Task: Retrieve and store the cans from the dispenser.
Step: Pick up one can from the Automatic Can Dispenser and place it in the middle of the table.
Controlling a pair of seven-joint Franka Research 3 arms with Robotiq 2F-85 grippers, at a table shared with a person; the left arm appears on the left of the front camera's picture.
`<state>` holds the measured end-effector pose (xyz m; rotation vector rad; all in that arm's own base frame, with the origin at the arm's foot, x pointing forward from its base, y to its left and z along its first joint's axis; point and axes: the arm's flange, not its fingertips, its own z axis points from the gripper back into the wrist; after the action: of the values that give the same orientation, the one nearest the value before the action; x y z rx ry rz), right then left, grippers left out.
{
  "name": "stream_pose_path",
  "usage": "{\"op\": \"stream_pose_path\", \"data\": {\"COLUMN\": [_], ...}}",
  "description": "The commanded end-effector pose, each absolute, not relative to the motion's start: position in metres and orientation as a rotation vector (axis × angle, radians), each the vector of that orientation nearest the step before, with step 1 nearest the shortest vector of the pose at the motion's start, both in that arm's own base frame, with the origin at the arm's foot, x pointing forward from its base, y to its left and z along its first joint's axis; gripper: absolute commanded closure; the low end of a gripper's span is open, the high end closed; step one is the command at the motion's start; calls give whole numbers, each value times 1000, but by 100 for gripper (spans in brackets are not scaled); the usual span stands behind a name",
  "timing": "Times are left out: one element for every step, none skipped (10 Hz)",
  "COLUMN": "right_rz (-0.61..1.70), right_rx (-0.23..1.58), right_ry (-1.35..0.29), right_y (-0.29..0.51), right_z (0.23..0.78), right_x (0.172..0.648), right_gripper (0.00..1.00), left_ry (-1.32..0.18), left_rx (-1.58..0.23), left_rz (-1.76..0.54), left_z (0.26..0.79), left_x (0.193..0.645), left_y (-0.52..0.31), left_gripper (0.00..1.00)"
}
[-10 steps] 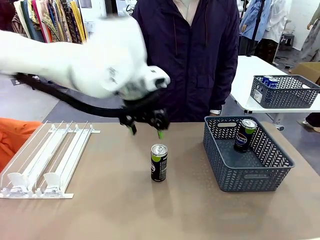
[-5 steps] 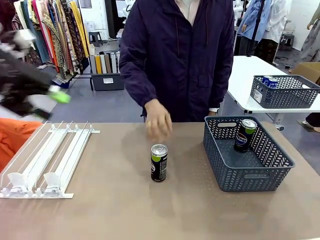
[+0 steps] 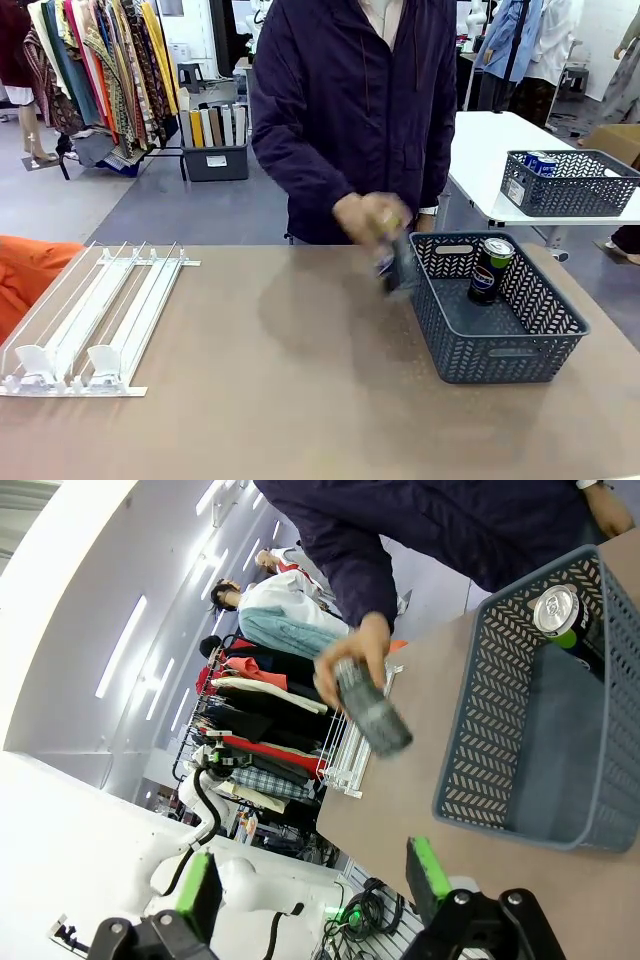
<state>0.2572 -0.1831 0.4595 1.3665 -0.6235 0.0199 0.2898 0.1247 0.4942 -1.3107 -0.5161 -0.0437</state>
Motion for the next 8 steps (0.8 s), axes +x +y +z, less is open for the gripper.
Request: {"op": "stream_pose_path", "data": {"right_rz": [19, 19, 19, 19, 19, 19, 19, 19], "right_rx": [1390, 1390, 1390, 1390, 1390, 1390, 1390, 1390], "right_ry": [-650, -650, -650, -650, -650, -650, -650, -650], "right_y": [-182, -182, -182, -182, -182, -182, -182, -182], "right_z": [464, 464, 464, 464, 464, 464, 464, 464], "right_x": [261, 261, 261, 261, 261, 261, 261, 261], "right_gripper": [0, 0, 0, 0, 0, 0, 0, 0], "left_ry": [-538, -538, -538, -538, -538, -538, -538, -538], "left_rx": [-1293, -1293, -1293, -1293, -1293, -1293, -1293, -1293], "left_rz": [-46, -46, -46, -46, -46, -46, -46, -46], "left_z": [511, 511, 511, 511, 511, 511, 511, 511], "left_x": [284, 284, 284, 284, 284, 284, 284, 284], "left_y": [122, 122, 122, 122, 122, 122, 122, 122], "left_gripper": [0, 0, 0, 0, 0, 0, 0, 0]}}
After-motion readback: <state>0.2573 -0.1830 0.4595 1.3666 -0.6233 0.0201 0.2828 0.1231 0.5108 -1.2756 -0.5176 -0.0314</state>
